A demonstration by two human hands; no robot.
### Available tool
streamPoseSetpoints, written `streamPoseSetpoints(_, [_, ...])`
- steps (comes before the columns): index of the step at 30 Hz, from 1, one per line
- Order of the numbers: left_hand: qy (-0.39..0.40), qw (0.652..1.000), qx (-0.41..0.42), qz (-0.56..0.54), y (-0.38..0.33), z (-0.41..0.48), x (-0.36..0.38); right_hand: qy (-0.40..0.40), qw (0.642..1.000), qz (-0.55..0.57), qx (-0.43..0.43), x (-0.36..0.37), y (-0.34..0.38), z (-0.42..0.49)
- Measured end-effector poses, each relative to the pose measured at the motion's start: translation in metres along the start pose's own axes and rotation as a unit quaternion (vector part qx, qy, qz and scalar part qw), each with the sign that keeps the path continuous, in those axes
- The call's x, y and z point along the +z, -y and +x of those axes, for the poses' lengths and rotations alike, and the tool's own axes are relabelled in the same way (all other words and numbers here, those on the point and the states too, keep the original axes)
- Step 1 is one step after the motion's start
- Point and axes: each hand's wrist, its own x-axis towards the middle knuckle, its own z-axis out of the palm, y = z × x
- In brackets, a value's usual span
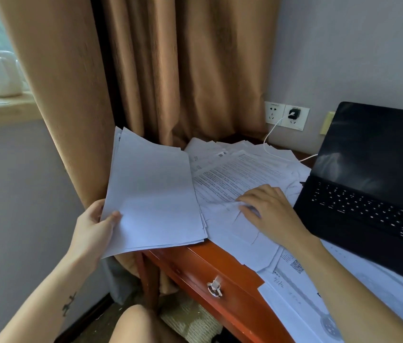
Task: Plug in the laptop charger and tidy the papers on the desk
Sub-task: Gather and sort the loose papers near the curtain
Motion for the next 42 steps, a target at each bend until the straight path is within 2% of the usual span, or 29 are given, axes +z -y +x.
streamPoseSetpoints(3, [-0.004,1.0,-0.006,-0.01,0.003,-0.003,-0.006,-0.049,0.998,0.01,0.049,0.003,-0.001,0.0])
streamPoseSetpoints(6, [-0.008,1.0,-0.009,-0.011,0.005,-0.006,-0.012,-0.1,0.976,0.124,0.147,0.006,0.002,0.0])
streamPoseSetpoints(12, [-0.004,1.0,-0.025,-0.002,0.004,-0.013,-0.014,-0.222,0.875,0.3,0.31,0.0,0.007,0.003])
streamPoseSetpoints(15, [-0.012,0.999,-0.029,-0.008,0.005,-0.013,-0.015,-0.243,0.838,0.359,0.332,-0.008,0.011,0.003])
streamPoseSetpoints(17, [0.006,0.999,-0.037,-0.01,0.004,-0.016,-0.013,-0.198,0.844,0.394,0.304,-0.01,0.016,0.003])
streamPoseSetpoints(21, [0.075,0.994,-0.072,-0.034,-0.001,-0.026,-0.001,-0.1,0.882,0.416,0.196,-0.007,0.033,0.005])
streamPoseSetpoints(23, [0.107,0.989,-0.094,-0.045,0.0,-0.03,0.004,-0.06,0.886,0.434,0.15,-0.007,0.039,0.003])
streamPoseSetpoints(28, [0.125,0.978,-0.131,-0.099,0.004,-0.034,0.011,0.043,0.906,0.406,0.108,-0.002,0.046,0.004])
streamPoseSetpoints(31, [0.138,0.979,-0.129,-0.081,-0.001,-0.032,0.01,0.085,0.93,0.354,0.058,0.004,0.055,0.008])
streamPoseSetpoints(34, [0.188,0.967,-0.158,-0.069,-0.012,-0.023,0.002,0.094,0.953,0.288,0.001,0.009,0.064,0.01])
streamPoseSetpoints(37, [0.216,0.958,-0.181,-0.046,-0.019,-0.016,0.004,0.083,0.959,0.267,-0.031,0.013,0.067,0.012])
streamPoseSetpoints(40, [0.213,0.964,-0.155,-0.021,-0.01,-0.014,0.006,0.01,0.976,0.217,-0.031,0.015,0.061,0.013])
streamPoseSetpoints(42, [0.18,0.974,-0.135,-0.025,-0.009,-0.016,0.009,-0.049,0.987,0.151,0.022,0.013,0.05,0.013])
